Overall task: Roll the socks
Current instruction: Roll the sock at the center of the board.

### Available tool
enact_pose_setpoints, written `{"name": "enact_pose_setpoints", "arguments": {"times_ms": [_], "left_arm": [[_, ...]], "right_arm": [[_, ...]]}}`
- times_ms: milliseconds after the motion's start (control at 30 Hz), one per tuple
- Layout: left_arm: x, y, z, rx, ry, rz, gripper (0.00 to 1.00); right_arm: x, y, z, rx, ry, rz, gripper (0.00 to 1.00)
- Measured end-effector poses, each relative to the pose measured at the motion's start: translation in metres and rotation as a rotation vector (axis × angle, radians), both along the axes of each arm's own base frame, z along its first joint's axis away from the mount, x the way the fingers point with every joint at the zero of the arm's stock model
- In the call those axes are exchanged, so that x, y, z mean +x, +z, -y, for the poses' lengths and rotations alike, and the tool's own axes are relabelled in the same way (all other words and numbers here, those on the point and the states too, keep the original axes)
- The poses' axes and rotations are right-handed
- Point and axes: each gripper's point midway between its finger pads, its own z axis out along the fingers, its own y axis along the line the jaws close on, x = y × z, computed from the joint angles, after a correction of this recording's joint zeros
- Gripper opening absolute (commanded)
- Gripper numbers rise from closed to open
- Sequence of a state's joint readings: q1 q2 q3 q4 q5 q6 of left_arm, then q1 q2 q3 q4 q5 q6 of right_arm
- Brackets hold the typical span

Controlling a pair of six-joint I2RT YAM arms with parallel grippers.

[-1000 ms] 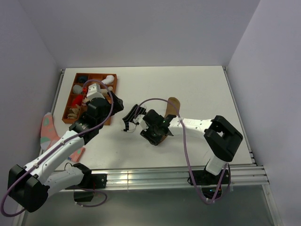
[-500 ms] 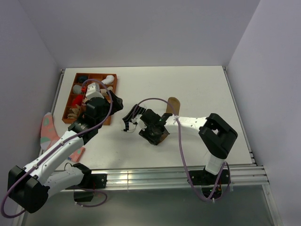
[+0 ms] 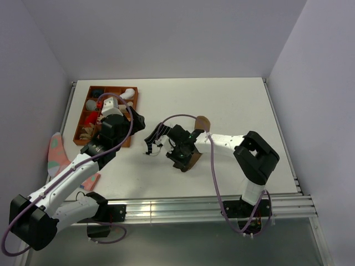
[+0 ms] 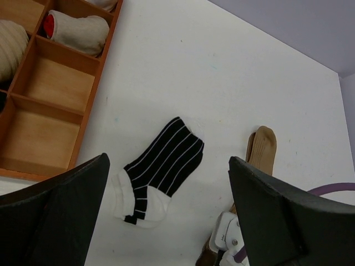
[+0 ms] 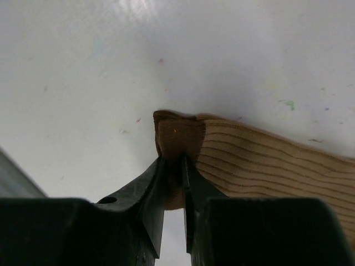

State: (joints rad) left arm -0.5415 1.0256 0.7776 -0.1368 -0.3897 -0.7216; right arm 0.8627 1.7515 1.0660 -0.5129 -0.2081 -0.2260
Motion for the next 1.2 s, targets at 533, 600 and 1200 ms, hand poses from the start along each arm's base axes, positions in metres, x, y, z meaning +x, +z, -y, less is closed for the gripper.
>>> {"name": "enact_pose_setpoints", "arguments": {"times_ms": [533, 600, 1200], "left_arm": [[0.0, -0.019, 0.028, -0.035, -0.127, 0.108, 0.59], [-0.001, -0.02, 0.043, -0.037, -0.188, 0.14, 0.55], [-0.056, -0.085, 0.161, -0.048, -0.839, 0.197, 0.46]], "right_arm": [[0.015, 0.045, 0.033, 0.275, -0.018, -0.344, 0.18], [0.012, 0.041, 0.034, 0.292, -0.016, -0.42, 0.18], [-0.01, 0.037, 0.059, 0.373, -0.079, -0.779, 0.16]]}}
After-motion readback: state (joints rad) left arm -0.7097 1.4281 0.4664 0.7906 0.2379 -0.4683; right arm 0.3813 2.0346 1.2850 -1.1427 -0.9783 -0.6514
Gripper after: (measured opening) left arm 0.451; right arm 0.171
